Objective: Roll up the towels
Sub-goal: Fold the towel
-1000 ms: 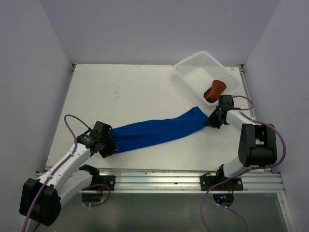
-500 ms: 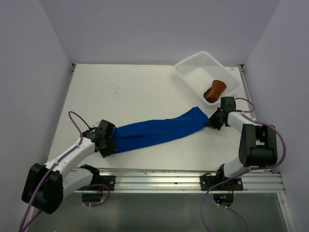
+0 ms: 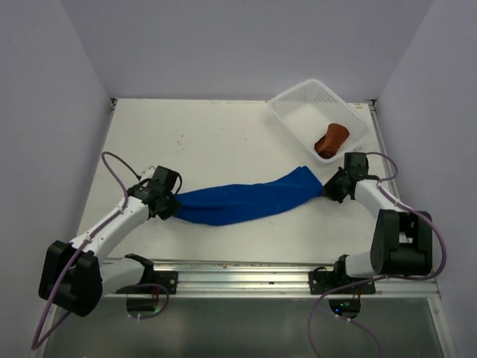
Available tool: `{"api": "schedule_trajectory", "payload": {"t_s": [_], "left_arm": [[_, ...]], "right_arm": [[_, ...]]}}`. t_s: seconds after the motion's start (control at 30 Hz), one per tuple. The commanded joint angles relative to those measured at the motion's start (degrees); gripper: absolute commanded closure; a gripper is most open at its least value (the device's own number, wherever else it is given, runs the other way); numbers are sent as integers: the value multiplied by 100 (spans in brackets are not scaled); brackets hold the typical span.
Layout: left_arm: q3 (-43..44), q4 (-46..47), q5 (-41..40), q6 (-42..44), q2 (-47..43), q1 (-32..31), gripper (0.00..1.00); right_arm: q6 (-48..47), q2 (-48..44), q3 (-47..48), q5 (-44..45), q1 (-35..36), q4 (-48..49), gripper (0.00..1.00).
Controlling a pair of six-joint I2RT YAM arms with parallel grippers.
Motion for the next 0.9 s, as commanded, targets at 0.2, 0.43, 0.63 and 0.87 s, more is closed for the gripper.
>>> {"api": "schedule_trajectory", "payload": {"t_s": [0.2,0.43,0.63,0.87], "left_arm": [[1264,1174,724,887,257,1689,100],[2162,1667,1612,1020,1021,2761,100],[2664,1975,2008,1116,1619,2859,100],[3217,2159,2588,1195,2216,3220,100]], "right_arm": [[-52,-832,922,402,-34,-1072,100],[80,-648,1916,465,-25,-1529,100],[221,-384,2681,156,36,-1767,100],[335,-173,3041,113,238,-1837,100]]}}
